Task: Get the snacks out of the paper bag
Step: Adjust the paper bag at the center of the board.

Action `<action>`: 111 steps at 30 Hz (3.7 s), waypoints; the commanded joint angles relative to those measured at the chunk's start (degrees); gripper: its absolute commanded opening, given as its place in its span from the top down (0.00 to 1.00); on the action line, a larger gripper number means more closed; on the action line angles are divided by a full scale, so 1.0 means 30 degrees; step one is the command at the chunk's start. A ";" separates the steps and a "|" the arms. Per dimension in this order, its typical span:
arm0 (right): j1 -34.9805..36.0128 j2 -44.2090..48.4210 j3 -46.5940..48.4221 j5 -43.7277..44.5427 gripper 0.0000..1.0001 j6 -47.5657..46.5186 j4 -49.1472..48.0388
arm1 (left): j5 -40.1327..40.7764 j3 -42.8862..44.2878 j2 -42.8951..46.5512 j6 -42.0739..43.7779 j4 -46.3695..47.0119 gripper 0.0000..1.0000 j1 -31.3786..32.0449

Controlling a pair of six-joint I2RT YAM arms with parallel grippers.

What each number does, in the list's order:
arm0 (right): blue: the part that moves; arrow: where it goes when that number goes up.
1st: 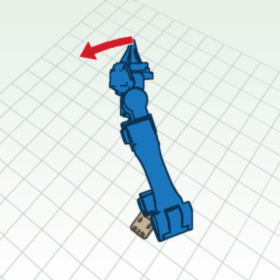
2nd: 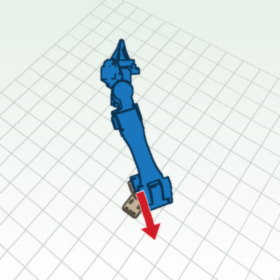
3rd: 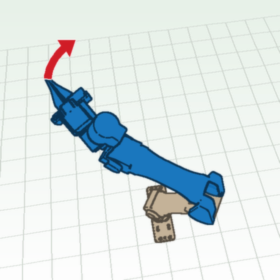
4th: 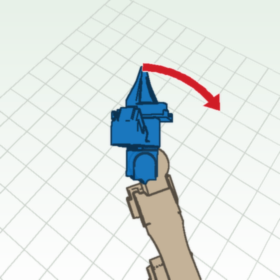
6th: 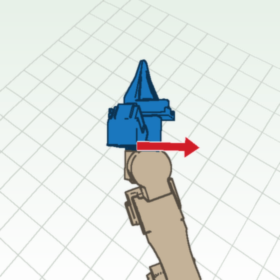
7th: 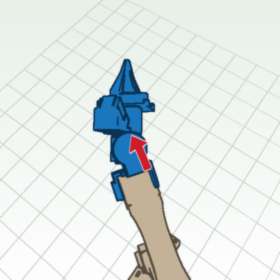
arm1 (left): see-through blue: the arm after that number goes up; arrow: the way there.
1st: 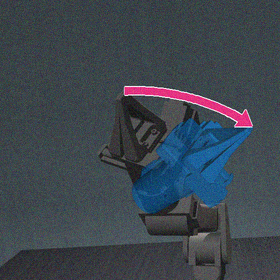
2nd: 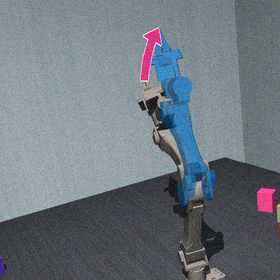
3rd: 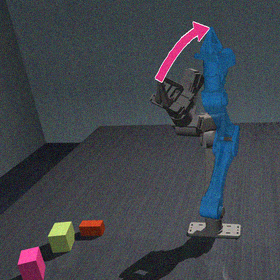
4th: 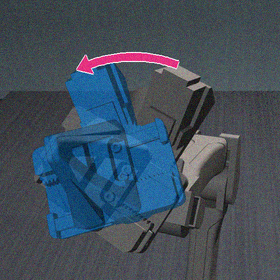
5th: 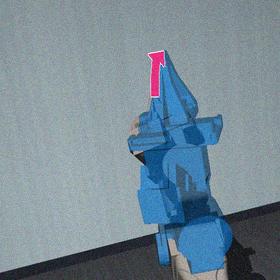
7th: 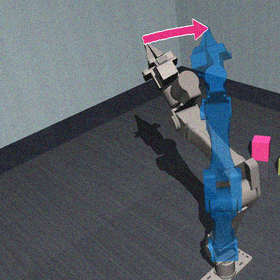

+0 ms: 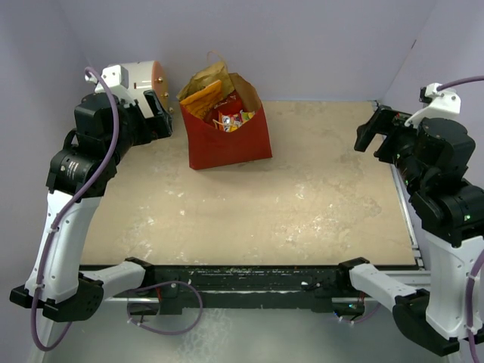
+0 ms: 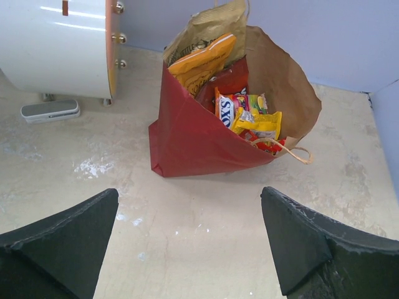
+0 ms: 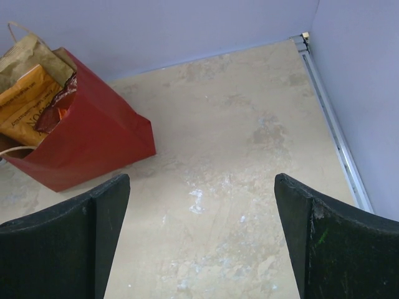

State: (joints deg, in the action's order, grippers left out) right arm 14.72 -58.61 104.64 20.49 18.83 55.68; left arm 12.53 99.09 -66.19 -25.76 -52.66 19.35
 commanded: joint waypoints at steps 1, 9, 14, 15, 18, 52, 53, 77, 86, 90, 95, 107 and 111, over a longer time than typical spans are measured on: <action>0.0044 -0.0510 0.0890 0.0201 0.01 -0.0038 -0.0530 | -0.0365 0.0472 0.0282 0.0005 0.1246 0.01 -0.0144; 0.0044 -0.0151 0.0551 -0.0734 0.00 0.0177 -0.0065 | -0.1244 0.0324 0.0414 -0.0889 0.1126 0.01 -0.0145; 0.0030 0.0226 0.0223 -0.1720 0.01 0.0109 -0.0544 | -0.2260 0.0391 0.0195 -0.1592 0.0515 0.01 -0.0149; 0.0042 0.0229 0.0218 -0.1793 0.01 0.0238 -0.0546 | -0.2627 0.0463 0.0021 -0.1567 0.0428 0.01 -0.0145; 0.0044 0.0349 0.0043 -0.2180 0.01 0.0966 -0.0057 | -0.3230 0.1136 -0.0826 -0.1337 -0.0270 0.01 -0.0136; 0.0132 -0.0120 -0.3659 -0.5395 0.00 0.2777 -0.5354 | -1.6353 0.4517 -1.0910 0.6697 0.3113 0.00 0.0327; 0.0132 -0.0048 -0.3717 -0.5267 0.01 0.2776 -0.5352 | -1.5899 0.4498 -1.0900 0.7035 0.2866 0.01 0.0541; 0.0132 -0.0092 -0.4031 -0.5969 0.00 0.2600 -0.5080 | -0.9329 0.6084 -1.1104 0.4003 0.1199 1.00 0.7561; 0.0132 0.0381 -0.4653 -0.5852 0.00 0.2950 -0.4372 | -0.9437 0.6352 -1.1930 0.0522 0.3768 0.34 1.0248; 0.0132 0.0435 -0.4794 -0.6780 0.00 0.2923 -0.4020 | -0.7002 0.8050 -1.1114 0.2208 0.1276 0.10 0.9721; 0.0132 0.0408 -0.4611 -0.6634 0.00 0.5100 -0.2824 | -0.6629 0.7235 -0.9014 0.1504 -0.0004 0.01 0.3908; 0.0132 -0.1373 -0.4031 -1.1424 0.00 0.3569 -0.3314 | -1.1357 0.5896 -1.1916 0.0081 0.2342 0.10 -0.3550; 0.0132 -0.2131 -0.3375 -1.2685 0.00 0.3318 -0.2806 | -1.5546 0.5072 -1.3210 -0.0151 0.4567 0.18 -0.3639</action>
State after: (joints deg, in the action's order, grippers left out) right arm 15.00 -63.88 91.05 -10.98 30.35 46.59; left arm -18.31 115.90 -102.78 -24.99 -47.94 8.47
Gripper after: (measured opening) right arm 0.995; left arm 0.842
